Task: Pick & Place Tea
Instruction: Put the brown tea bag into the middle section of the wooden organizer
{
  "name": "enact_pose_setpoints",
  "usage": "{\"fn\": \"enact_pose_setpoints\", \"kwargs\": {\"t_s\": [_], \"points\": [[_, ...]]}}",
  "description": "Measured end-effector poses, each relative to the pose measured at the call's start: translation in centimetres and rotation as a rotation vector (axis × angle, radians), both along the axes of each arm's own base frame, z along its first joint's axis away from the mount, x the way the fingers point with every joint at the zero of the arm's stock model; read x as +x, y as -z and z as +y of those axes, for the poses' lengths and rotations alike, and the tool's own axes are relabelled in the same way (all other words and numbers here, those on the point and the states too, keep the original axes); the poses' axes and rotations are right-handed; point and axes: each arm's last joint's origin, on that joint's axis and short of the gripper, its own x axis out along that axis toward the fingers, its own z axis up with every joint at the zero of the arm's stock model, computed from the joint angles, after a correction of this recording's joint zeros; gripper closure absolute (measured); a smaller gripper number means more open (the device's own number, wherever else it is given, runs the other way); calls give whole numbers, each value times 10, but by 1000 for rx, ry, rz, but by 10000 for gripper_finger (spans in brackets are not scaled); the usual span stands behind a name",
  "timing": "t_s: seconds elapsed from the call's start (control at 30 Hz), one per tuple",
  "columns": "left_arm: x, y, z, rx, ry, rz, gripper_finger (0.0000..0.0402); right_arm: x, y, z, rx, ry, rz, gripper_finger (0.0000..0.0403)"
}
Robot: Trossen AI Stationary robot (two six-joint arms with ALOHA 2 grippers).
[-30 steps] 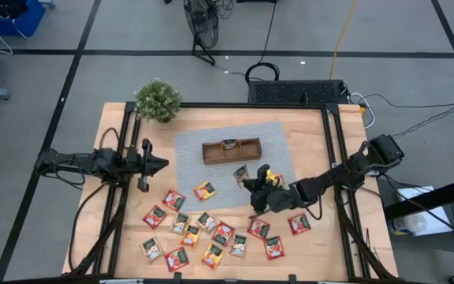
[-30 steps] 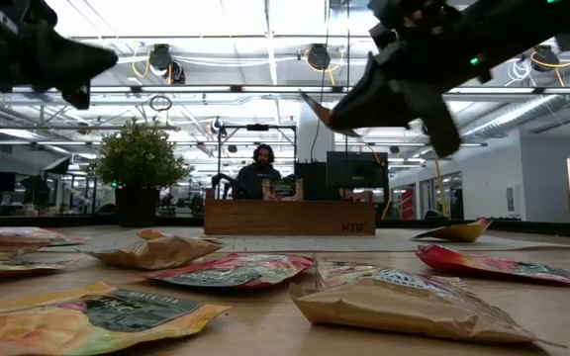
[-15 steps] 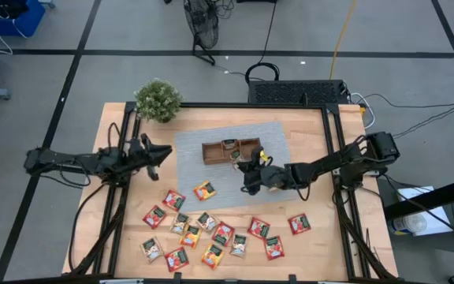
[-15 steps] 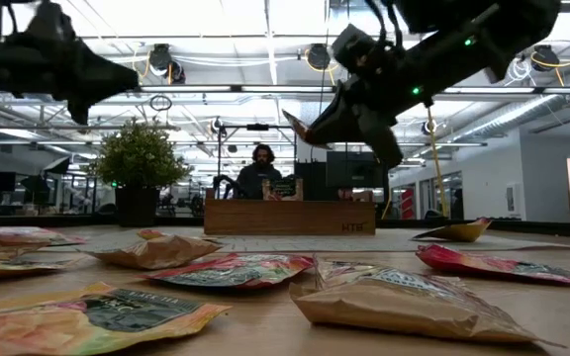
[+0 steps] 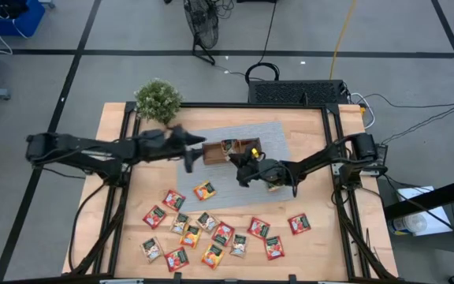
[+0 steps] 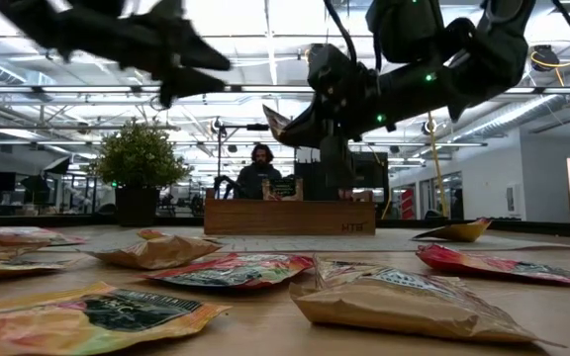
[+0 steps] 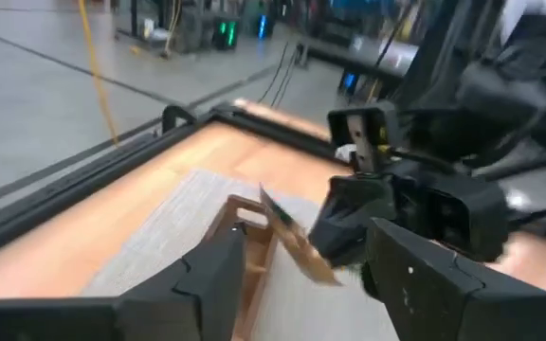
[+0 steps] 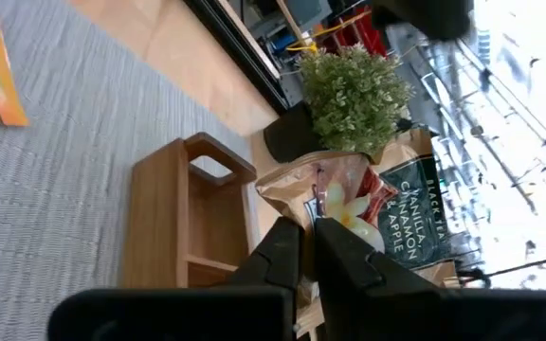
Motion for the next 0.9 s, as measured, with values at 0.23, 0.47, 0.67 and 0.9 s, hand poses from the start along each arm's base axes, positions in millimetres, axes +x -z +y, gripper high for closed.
{"fn": "enact_pose_setpoints", "kwargs": {"t_s": [0.23, 0.47, 0.67, 0.9], "points": [[47, -8, 17, 24, -32, 214, 176, 1, -1, -3, -57, 3, 4, 393], [67, -17, 36, -134, -50, 320, 176, 1, -2, -4, -71, 3, 10, 393], [73, -28, 43, -280, 26, 350, 176, 1, -4, -3, -73, -1, 0, 392], [73, -29, 43, -329, 20, 362, 176, 1, -7, -3, -94, -4, -28, 392]]}}
